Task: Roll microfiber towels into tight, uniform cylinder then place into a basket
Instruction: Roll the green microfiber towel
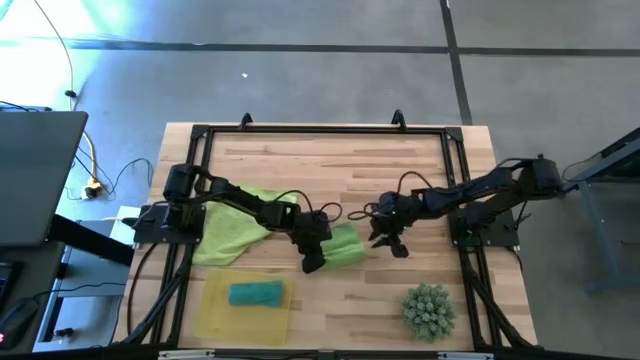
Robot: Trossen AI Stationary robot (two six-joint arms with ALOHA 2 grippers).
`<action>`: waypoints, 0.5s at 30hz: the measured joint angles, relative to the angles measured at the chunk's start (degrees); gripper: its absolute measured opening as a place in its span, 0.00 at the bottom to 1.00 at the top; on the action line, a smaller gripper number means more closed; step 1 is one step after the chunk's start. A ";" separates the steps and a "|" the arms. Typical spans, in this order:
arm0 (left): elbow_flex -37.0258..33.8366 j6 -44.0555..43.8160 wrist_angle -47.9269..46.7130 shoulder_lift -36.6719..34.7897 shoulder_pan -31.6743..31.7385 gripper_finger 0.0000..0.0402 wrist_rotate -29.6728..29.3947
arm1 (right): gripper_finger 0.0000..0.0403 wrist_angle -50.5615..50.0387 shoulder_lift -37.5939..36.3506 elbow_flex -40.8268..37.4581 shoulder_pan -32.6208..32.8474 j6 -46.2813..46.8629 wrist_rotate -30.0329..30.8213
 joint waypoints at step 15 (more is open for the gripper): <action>-0.13 0.41 0.74 0.07 0.09 0.03 -1.66 | 0.37 9.85 -2.67 0.15 16.64 -21.98 15.61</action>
